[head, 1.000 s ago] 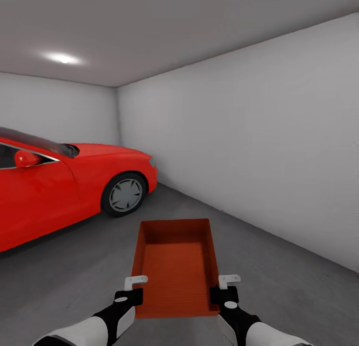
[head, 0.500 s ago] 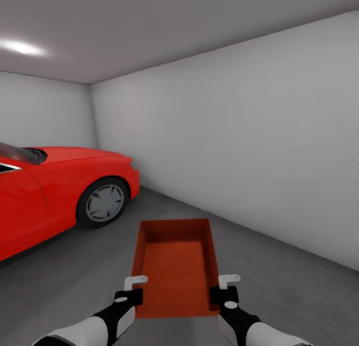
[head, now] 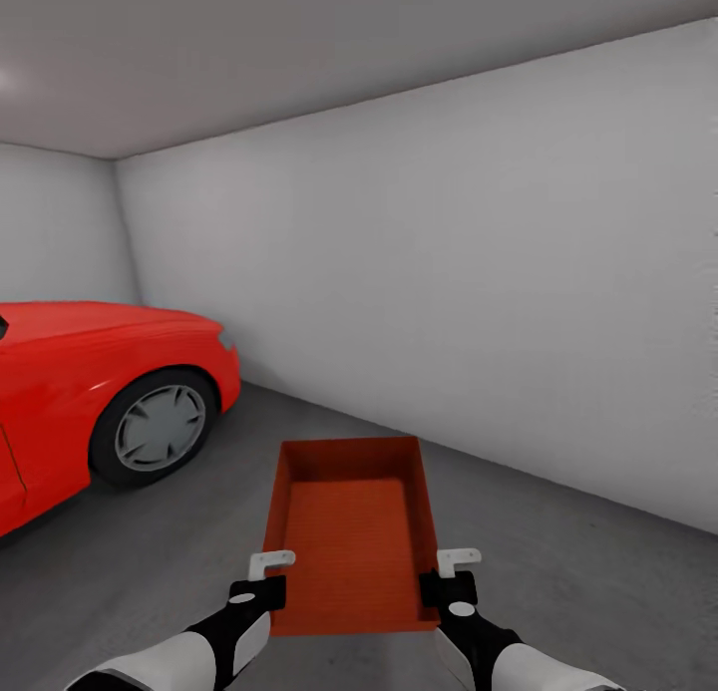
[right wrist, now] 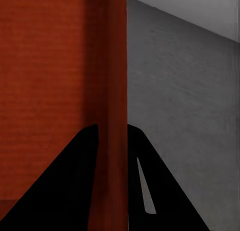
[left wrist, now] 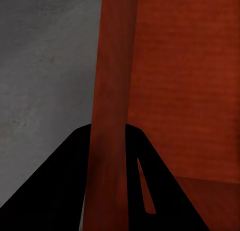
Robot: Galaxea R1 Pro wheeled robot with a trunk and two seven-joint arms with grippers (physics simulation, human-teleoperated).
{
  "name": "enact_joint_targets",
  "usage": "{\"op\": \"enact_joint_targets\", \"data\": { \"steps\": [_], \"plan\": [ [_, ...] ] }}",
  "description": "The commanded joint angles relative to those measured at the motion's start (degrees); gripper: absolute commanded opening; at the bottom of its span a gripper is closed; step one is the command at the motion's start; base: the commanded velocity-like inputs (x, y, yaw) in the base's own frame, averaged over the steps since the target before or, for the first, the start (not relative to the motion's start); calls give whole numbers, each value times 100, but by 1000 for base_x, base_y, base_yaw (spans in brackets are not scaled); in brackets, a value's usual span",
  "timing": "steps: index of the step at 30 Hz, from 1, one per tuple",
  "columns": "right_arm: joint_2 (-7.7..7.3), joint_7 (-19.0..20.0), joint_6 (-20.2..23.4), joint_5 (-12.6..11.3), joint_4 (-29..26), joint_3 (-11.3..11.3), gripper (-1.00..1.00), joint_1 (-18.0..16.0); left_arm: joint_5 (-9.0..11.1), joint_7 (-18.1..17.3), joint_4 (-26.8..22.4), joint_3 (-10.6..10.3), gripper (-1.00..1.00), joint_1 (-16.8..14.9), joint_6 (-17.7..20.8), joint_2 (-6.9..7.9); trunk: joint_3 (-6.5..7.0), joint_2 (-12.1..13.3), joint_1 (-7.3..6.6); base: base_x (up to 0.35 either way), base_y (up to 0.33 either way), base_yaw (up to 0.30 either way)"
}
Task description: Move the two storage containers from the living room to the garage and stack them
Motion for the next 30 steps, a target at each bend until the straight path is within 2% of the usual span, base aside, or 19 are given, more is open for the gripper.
{"op": "enact_joint_targets", "data": {
  "steps": [1,30],
  "plan": [
    [5,120,4,-288,12,-378,-100,-8,-14,57,-9,159,-100,-3,-326,43,-8,-5,4,306,207,-280],
    [5,120,4,-283,12,-372,-100,-7,-6,57,-9,159,-100,-3,-318,42,-8,-5,4,305,207,-281]
  ]
}}
